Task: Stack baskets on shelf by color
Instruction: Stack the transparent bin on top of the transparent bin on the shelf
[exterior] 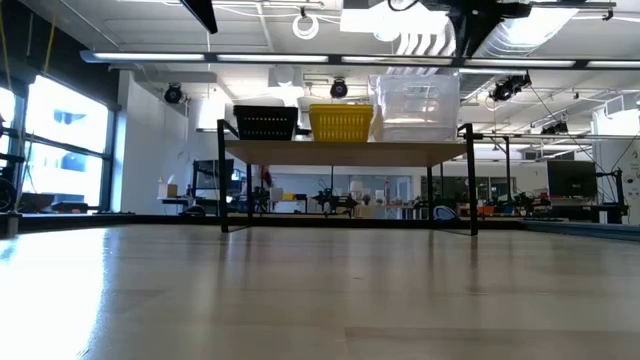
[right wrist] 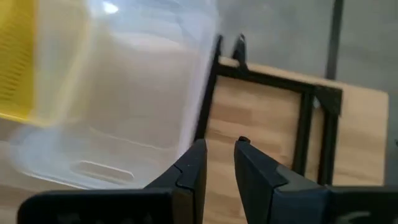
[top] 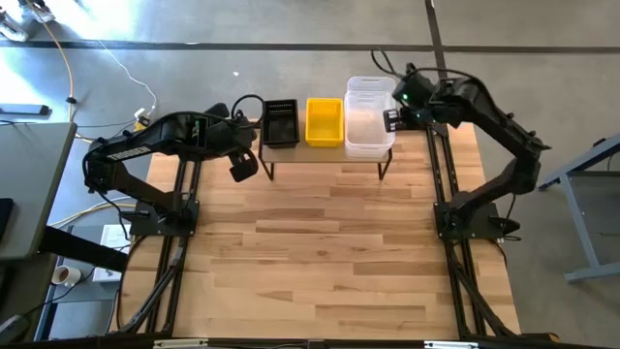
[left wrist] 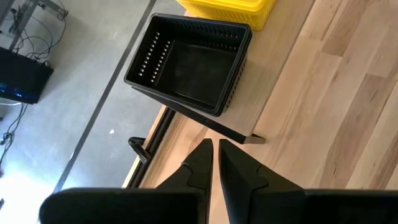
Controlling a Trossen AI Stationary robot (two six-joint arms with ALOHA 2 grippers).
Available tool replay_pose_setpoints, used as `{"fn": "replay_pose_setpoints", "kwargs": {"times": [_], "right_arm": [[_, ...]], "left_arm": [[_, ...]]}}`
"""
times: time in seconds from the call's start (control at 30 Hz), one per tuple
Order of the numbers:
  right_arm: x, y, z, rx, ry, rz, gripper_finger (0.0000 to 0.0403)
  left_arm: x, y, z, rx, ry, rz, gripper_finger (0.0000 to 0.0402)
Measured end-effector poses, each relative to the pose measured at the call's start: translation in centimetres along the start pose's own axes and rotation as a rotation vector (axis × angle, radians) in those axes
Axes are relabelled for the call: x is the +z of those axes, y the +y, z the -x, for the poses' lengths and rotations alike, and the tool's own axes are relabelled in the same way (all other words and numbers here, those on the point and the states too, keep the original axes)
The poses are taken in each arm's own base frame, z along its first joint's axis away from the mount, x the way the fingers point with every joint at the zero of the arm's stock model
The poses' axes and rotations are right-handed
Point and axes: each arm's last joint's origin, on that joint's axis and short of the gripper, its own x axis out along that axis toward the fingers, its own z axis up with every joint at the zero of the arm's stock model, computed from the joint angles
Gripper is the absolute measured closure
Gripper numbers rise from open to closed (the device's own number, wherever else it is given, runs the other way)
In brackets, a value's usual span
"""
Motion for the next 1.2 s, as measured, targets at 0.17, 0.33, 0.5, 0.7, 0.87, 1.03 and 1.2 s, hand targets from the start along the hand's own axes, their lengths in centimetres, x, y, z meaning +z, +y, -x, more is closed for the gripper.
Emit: {"fn": "replay_pose_setpoints", "kwargs": {"times": [0.17, 0.33, 0.5, 0.7, 0.87, 1.03, 1.2], "right_arm": [[-1.4, -0.2, -1.3, -0.005, 0.009, -0.038, 0.0336], [-1.5, 0.1, -1.9, 0.071, -0.012, -0.062, 0.0336], [-1.3, 0.6, -2.6, 0.060, -0.002, -0.055, 0.0336], [-1.0, 1.2, -3.6, 0.034, 0.017, -0.024, 0.0336], [-0.8, 1.1, -4.0, 0.027, 0.026, -0.033, 0.0336], [-0.6, 1.2, -4.3, 0.031, 0.038, -0.055, 0.0336], [-0.5, 1.6, -5.0, 0.025, 0.058, -0.066, 0.0354]], "left_arm": [[0.0, 0.0, 0.0, 0.002, 0.000, 0.001, 0.0383], [0.0, 0.0, 0.0, 0.002, -0.001, 0.001, 0.0383], [0.0, 0.0, 0.0, 0.002, -0.001, 0.001, 0.0383], [0.0, 0.0, 0.0, 0.002, -0.001, 0.005, 0.0383], [0.0, 0.0, 0.0, 0.002, -0.001, 0.005, 0.0383], [0.0, 0.0, 0.0, 0.002, -0.001, 0.005, 0.0383], [0.0, 0.0, 0.0, 0.001, -0.001, 0.005, 0.0383]]}}
